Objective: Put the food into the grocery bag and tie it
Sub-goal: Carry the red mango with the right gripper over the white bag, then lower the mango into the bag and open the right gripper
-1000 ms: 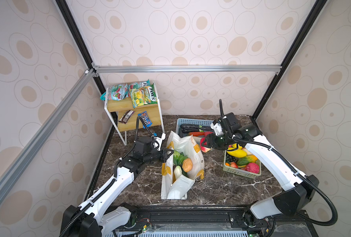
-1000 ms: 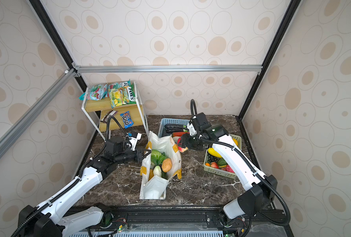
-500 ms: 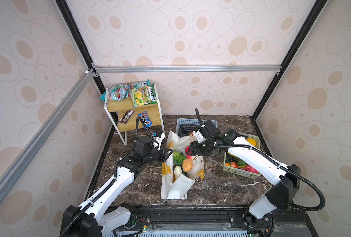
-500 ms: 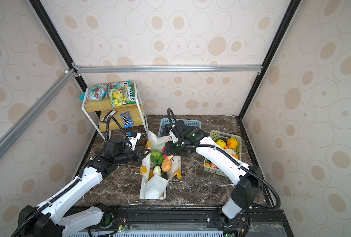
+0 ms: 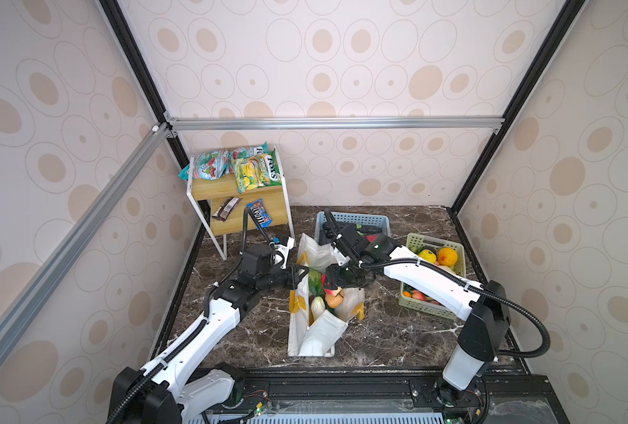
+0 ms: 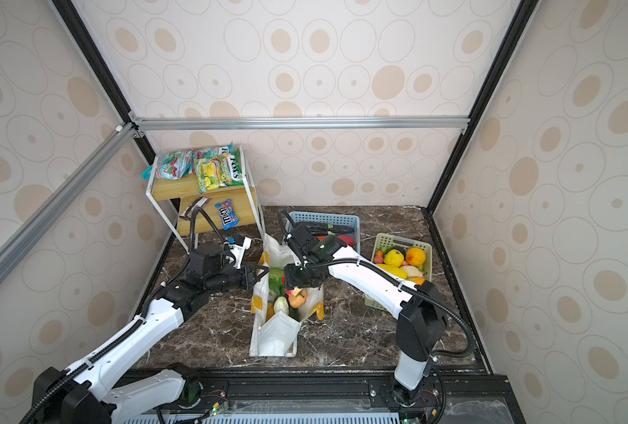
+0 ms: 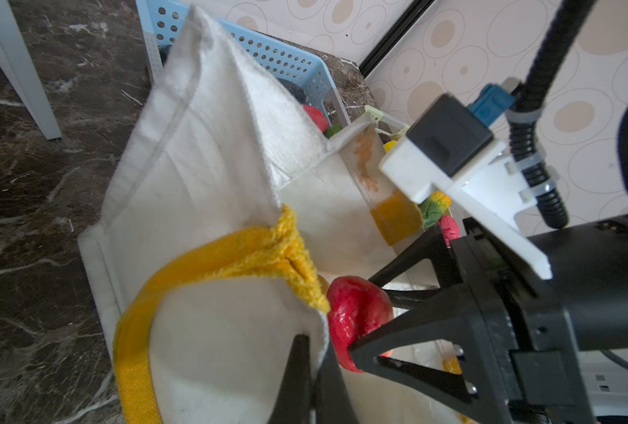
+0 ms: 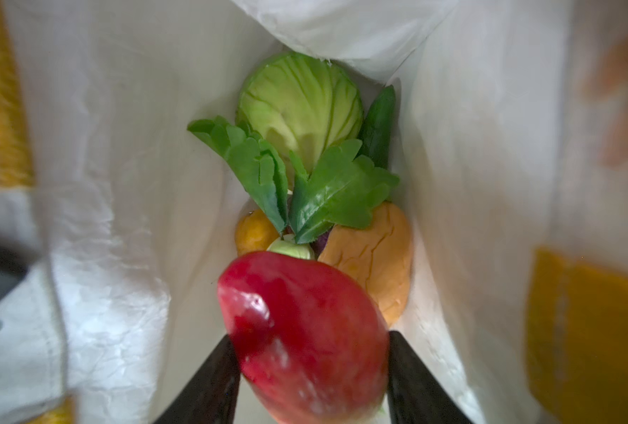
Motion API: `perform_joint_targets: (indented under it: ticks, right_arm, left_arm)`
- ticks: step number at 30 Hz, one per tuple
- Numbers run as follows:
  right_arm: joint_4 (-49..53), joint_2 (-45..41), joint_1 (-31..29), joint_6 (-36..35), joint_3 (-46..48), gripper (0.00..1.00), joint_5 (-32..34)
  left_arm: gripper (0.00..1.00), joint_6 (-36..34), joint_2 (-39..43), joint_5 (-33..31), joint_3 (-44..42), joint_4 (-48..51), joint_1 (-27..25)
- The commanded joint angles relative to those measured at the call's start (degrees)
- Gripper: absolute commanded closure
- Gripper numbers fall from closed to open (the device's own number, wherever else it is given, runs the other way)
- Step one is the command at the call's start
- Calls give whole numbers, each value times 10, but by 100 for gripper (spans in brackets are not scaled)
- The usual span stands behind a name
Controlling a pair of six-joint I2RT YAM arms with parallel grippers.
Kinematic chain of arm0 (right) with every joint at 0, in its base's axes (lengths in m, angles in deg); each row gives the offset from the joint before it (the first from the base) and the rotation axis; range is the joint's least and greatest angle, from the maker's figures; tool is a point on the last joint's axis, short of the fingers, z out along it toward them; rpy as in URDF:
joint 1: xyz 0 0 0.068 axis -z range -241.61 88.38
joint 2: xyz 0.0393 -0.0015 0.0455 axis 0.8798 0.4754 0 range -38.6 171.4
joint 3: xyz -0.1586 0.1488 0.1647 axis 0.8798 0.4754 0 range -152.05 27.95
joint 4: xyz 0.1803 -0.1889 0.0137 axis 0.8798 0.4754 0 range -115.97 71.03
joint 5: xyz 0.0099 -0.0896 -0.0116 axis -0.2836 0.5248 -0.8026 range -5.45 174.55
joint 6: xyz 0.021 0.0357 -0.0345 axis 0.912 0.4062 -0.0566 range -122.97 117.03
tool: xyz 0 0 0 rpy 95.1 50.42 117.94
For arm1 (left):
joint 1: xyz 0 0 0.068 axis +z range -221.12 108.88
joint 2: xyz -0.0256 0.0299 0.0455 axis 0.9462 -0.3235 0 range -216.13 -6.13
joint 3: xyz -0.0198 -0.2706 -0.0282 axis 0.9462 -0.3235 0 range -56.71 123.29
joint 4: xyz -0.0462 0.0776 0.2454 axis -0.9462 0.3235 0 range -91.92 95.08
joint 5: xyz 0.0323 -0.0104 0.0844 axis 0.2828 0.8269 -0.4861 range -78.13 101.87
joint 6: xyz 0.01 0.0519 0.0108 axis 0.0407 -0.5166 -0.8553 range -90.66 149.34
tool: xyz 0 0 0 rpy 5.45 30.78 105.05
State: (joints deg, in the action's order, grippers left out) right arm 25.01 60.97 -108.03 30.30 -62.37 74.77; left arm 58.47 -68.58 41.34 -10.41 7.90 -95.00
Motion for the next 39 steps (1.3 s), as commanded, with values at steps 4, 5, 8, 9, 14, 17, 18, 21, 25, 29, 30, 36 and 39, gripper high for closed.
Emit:
perform_joint_targets:
  ticks: [4,5,8,9,14,17,18,21,25,29,30,36,39]
  right_arm:
    - [-5,19,-13,-5,4,41,32]
    - [-9,22,-14,-3,8,41,33]
    - [-19,30,-18,2,19,41,38]
    - [-20,33,-19,3,21,41,41]
    - [-31,42,-23,12,42,40,55]
    - [-40,44,-24,16,54,39,58]
    - [-42,44,-24,18,56,38,59]
    - [-41,49,-24,19,62,35,67]
    - [-38,55,-24,21,69,28,77]
    - [-32,55,-25,23,70,22,84]
    - [-30,54,-25,23,70,21,85]
    - [-17,32,-25,23,55,16,95]
    - [-1,19,-25,20,36,13,106]
  left_arm:
    - [100,2,8,-8,5,-4,-5]
    - [100,2,8,-10,6,-4,-5]
    - [100,0,9,-10,5,-2,-4]
    - [100,0,10,-11,4,-2,-4]
    - [100,1,12,-13,0,-3,-5]
    - [100,2,15,-15,-2,-4,-5]
    - [100,2,15,-16,-2,-4,-5]
    - [100,2,17,-18,-5,-4,-4]
    - [100,4,19,-20,-7,-4,-4]
    - [100,3,20,-22,-7,-4,-4]
    - [100,3,20,-22,-8,-4,-4]
    - [100,5,17,-22,-8,-6,-4]
    - [100,3,16,-22,-8,-7,-4]
